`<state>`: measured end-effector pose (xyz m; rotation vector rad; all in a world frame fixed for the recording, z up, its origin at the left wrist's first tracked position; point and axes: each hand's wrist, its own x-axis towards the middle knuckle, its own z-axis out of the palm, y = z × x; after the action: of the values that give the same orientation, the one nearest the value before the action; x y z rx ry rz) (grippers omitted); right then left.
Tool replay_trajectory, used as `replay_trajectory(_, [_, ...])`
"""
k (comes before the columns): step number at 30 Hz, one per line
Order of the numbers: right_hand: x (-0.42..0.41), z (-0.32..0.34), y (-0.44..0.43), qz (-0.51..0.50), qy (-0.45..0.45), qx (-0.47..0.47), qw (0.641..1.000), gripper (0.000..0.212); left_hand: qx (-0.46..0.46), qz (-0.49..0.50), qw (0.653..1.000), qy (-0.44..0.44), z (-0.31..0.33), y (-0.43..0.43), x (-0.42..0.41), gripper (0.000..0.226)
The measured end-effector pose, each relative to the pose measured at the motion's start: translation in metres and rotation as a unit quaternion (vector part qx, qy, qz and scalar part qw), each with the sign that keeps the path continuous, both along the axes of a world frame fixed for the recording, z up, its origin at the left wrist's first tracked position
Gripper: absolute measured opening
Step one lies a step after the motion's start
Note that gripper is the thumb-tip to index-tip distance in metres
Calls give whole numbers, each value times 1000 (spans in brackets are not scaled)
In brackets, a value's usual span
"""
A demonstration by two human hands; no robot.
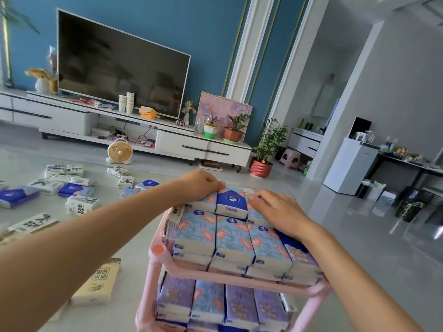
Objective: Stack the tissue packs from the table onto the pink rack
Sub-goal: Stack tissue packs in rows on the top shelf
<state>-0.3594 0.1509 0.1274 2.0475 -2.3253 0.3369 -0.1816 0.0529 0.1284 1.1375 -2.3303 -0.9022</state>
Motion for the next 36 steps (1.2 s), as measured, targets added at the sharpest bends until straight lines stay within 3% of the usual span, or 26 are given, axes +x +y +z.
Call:
replay_trajectory(5, [2, 4, 0, -4, -11, 11, 1000, 45, -2, 8, 1000, -11, 2, 0, 1, 42])
replay_trajectory(9, [0, 13, 6, -5, -131, -28, 991, 61, -120, 18, 993, -1, 7, 3, 8, 50])
replay_trajectory(12, [3, 14, 12, 15, -29, -4, 999, 81, -138, -58, 989, 2, 9, 12, 15, 59])
replay_trajectory(16, [7, 4, 12, 28, 47, 35, 998, 87, -164, -103, 970, -149, 3, 19, 17, 72])
replay_trajectory(28, [6, 3, 2, 11, 41, -10, 999, 77, -172, -67, 971, -153, 2, 21, 8, 72])
replay_trajectory(36, [9, 3, 7, 6, 14, -8, 1000, 74, -126, -76, 985, -85, 5, 28, 11, 67])
